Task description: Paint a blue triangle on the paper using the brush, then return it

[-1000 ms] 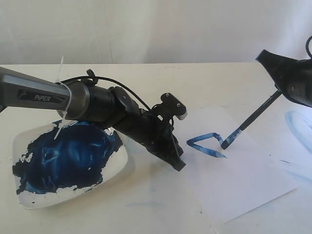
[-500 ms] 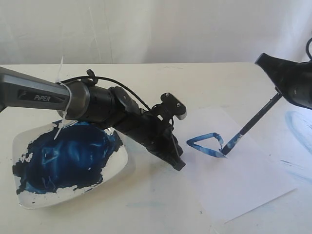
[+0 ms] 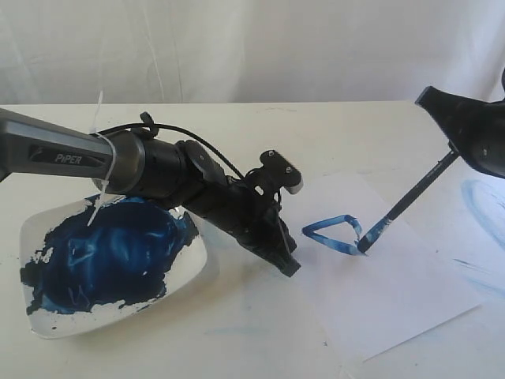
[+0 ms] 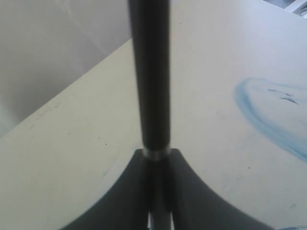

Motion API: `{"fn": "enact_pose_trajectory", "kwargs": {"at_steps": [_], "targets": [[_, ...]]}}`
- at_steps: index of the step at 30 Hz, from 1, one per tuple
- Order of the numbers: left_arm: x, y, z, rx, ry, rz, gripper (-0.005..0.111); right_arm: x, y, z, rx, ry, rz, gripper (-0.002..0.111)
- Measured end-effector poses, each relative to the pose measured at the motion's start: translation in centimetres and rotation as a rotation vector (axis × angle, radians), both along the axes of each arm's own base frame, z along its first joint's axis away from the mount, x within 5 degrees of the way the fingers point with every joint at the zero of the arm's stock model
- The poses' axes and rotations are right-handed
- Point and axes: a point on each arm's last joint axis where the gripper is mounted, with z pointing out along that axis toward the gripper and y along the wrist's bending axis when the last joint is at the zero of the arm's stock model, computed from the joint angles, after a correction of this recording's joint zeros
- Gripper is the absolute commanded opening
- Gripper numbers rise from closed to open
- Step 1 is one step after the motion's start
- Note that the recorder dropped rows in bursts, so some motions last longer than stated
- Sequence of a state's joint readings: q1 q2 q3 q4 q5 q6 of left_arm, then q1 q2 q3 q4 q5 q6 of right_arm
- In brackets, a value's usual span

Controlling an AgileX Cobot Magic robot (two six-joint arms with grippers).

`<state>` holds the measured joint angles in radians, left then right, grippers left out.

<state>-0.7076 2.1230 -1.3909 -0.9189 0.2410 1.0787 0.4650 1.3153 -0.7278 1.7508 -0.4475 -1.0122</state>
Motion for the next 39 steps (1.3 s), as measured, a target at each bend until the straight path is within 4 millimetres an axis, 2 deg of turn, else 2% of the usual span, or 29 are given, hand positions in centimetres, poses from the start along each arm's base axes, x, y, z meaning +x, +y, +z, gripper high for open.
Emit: {"fn": "enact_pose_trajectory", "kwargs": {"at_steps": [5, 14, 21, 39], "targets": [[0.0, 0.0, 0.0, 0.0, 0.0, 0.0, 0.0, 0.0, 0.0, 0.0, 0.0, 0.0, -0.005, 0.0], [0.0, 0.0, 0.0, 0.0, 0.0, 0.0, 0.0, 0.8, -0.4, 0.8, 0.006, -0.144, -0.066, 0.0], [0.0, 0.0, 0.0, 0.0, 0.0, 0.0, 0.0, 2.2, 0.5, -0.8, 0.008, -0.104, -0.051, 0.0], [0.0, 0.0, 0.0, 0.0, 0.0, 0.0, 0.0, 2.6, 0.8, -0.7, 0.008, -0.104, -0.037, 0.0]]}}
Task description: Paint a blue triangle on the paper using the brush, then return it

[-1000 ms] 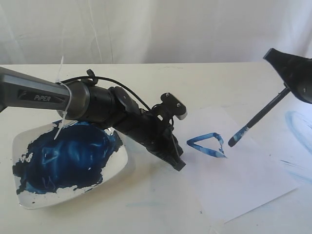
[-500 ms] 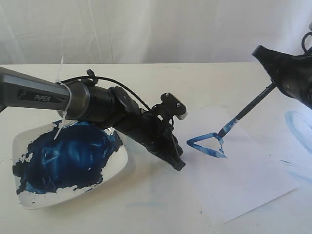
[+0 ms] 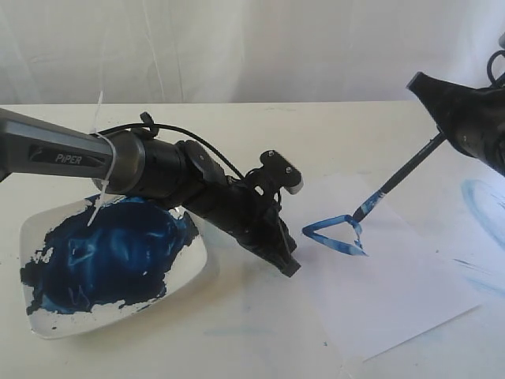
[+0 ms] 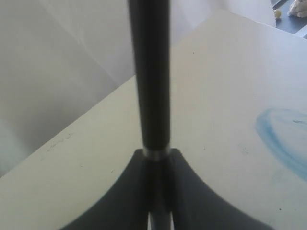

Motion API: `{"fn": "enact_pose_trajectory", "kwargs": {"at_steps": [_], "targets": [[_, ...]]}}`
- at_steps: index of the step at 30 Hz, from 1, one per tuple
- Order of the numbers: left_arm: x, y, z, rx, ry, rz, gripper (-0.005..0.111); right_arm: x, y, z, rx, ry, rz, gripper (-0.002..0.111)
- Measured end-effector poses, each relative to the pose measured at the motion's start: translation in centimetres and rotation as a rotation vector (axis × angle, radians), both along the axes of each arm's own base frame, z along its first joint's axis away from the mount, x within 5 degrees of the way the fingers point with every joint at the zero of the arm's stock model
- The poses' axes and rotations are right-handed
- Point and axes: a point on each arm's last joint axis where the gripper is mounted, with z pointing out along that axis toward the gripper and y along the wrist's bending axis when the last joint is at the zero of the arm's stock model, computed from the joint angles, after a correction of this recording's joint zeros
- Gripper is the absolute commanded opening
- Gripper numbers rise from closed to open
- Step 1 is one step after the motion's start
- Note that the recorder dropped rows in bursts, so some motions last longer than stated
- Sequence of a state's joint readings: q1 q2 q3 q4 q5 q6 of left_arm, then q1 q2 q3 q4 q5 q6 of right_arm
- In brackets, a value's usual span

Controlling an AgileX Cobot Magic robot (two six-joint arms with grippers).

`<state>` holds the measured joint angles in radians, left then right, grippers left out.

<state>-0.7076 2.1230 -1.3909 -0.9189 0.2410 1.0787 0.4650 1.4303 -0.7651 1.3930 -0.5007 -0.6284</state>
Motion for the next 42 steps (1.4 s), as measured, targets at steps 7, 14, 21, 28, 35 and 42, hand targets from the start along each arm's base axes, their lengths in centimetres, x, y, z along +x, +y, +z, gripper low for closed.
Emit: {"fn": "enact_pose_trajectory", "kwargs": {"at_steps": [7, 14, 21, 28, 35, 42], "targets": [[0.0, 0.0, 0.0, 0.0, 0.0, 0.0, 0.0, 0.2, 0.1, -0.6, -0.012, 0.023, -0.001, 0.0], [0.0, 0.0, 0.0, 0.0, 0.0, 0.0, 0.0, 0.1, 0.0, -0.8, -0.03, 0.048, -0.003, 0.0], [0.0, 0.0, 0.0, 0.0, 0.0, 0.0, 0.0, -0.2, -0.1, -0.9, -0.022, 0.083, -0.006, 0.0], [0.0, 0.0, 0.0, 0.0, 0.0, 0.0, 0.0, -0.6, -0.2, -0.7, -0.023, 0.11, -0.005, 0.0], [0.0, 0.0, 0.0, 0.0, 0.0, 0.0, 0.0, -0.9, -0.3, -0.5, -0.021, 0.133, -0.005, 0.0], [0.0, 0.0, 0.0, 0.0, 0.0, 0.0, 0.0, -1.3, -0.5, 0.2, -0.037, 0.123, 0.011, 0.0]]}}
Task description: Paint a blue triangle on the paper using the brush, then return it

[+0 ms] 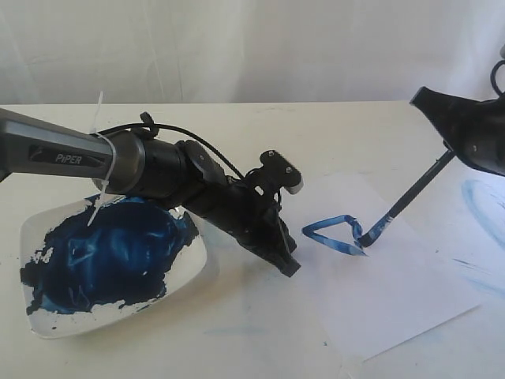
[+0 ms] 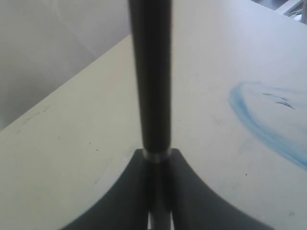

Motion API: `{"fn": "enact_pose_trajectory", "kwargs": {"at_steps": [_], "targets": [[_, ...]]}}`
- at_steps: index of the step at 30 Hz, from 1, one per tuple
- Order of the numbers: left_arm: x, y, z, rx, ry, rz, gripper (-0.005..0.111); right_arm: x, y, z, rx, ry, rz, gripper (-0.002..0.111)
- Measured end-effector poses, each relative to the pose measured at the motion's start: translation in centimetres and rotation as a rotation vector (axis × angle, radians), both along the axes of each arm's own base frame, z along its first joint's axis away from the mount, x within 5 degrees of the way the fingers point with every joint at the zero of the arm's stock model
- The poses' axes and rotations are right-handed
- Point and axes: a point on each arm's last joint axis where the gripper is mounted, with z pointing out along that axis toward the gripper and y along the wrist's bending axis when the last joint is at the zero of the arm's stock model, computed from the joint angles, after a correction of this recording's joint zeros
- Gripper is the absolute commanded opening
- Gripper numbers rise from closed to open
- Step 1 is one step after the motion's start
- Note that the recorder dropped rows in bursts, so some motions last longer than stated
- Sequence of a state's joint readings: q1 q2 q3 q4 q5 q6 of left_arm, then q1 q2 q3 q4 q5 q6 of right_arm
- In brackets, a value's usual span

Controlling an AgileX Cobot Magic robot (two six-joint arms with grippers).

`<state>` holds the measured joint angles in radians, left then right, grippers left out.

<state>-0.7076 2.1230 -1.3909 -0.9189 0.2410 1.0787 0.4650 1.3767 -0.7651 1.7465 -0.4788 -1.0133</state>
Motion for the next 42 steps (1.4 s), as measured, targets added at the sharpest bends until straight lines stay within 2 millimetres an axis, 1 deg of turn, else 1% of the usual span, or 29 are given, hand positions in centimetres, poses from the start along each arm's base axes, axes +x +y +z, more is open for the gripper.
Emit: {"fn": "enact_pose_trajectory", "kwargs": {"at_steps": [3, 11, 24, 28, 38, 42], "targets": [[0.0, 0.0, 0.0, 0.0, 0.0, 0.0, 0.0, -0.2, 0.0, 0.2, 0.002, -0.005, 0.005, 0.0], [0.0, 0.0, 0.0, 0.0, 0.0, 0.0, 0.0, -0.8, -0.1, -0.6, 0.004, 0.02, 0.027, 0.0], [0.0, 0.0, 0.0, 0.0, 0.0, 0.0, 0.0, -2.3, -0.5, -0.3, 0.034, 0.005, 0.063, 0.0], [0.0, 0.0, 0.0, 0.0, 0.0, 0.0, 0.0, -2.5, -0.5, -0.2, 0.046, -0.001, 0.078, 0.0], [0.0, 0.0, 0.0, 0.0, 0.0, 0.0, 0.0, -3.0, -0.4, -0.7, 0.052, 0.015, 0.098, 0.0], [0.0, 0.0, 0.0, 0.0, 0.0, 0.0, 0.0, -3.1, -0.7, -0.3, 0.05, 0.0, 0.085, 0.0]]}}
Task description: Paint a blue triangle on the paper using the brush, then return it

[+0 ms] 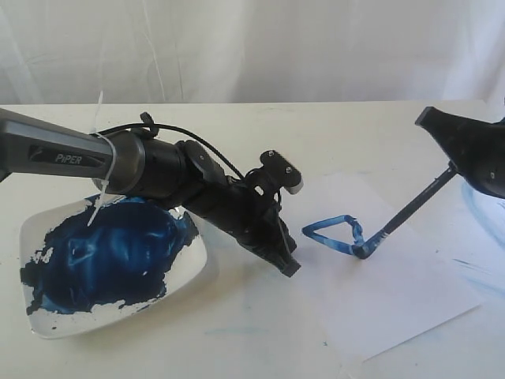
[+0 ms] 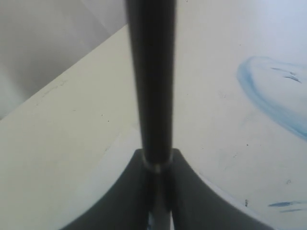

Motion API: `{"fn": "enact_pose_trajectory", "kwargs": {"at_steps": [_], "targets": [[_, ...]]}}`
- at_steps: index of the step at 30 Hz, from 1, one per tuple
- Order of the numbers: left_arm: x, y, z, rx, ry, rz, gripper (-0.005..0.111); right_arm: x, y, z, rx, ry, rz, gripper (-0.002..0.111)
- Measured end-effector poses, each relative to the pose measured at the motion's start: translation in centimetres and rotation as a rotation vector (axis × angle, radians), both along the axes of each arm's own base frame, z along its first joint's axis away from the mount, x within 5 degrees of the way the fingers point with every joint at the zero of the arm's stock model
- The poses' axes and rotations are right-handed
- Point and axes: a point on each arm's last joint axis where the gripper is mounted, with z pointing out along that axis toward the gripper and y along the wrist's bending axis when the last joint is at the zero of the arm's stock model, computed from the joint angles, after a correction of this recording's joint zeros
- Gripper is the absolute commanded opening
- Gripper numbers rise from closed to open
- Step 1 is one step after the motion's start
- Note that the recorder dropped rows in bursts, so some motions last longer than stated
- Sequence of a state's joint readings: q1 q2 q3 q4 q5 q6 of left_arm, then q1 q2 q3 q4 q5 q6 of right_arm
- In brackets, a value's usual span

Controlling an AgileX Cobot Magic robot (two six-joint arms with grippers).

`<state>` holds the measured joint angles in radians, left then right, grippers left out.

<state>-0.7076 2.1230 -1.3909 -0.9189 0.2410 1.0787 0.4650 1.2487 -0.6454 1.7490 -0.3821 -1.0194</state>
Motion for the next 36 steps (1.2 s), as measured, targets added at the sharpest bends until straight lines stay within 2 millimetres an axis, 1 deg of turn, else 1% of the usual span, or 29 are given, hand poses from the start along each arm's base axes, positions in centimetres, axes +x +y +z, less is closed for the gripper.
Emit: {"fn": "enact_pose_trajectory", "kwargs": {"at_steps": [6, 13, 16, 20, 22, 24, 27, 31, 36], "targets": [[0.0, 0.0, 0.0, 0.0, 0.0, 0.0, 0.0, -0.3, -0.6, 1.7, -0.036, -0.091, -0.021, 0.0], [0.0, 0.0, 0.0, 0.0, 0.0, 0.0, 0.0, 0.8, 0.4, 4.6, -0.09, -0.264, 0.089, 0.0], [0.0, 0.0, 0.0, 0.0, 0.0, 0.0, 0.0, 1.8, 1.1, 5.8, -0.099, -0.303, 0.197, 0.0], [0.0, 0.0, 0.0, 0.0, 0.0, 0.0, 0.0, 3.9, 1.3, 6.8, -0.105, -0.275, 0.318, 0.0], [0.0, 0.0, 0.0, 0.0, 0.0, 0.0, 0.0, 5.0, 1.1, 6.9, -0.101, -0.235, 0.372, 0.0], [0.0, 0.0, 0.0, 0.0, 0.0, 0.0, 0.0, 6.0, 0.8, 7.2, -0.114, -0.188, 0.475, 0.0], [0.0, 0.0, 0.0, 0.0, 0.0, 0.0, 0.0, 7.2, 0.3, 7.1, -0.119, -0.156, 0.584, 0.0], [0.0, 0.0, 0.0, 0.0, 0.0, 0.0, 0.0, 7.8, 0.0, 6.6, -0.169, -0.176, 0.663, 0.0], [0.0, 0.0, 0.0, 0.0, 0.0, 0.0, 0.0, 8.5, 0.1, 5.5, -0.243, -0.177, 0.728, 0.0]]}}
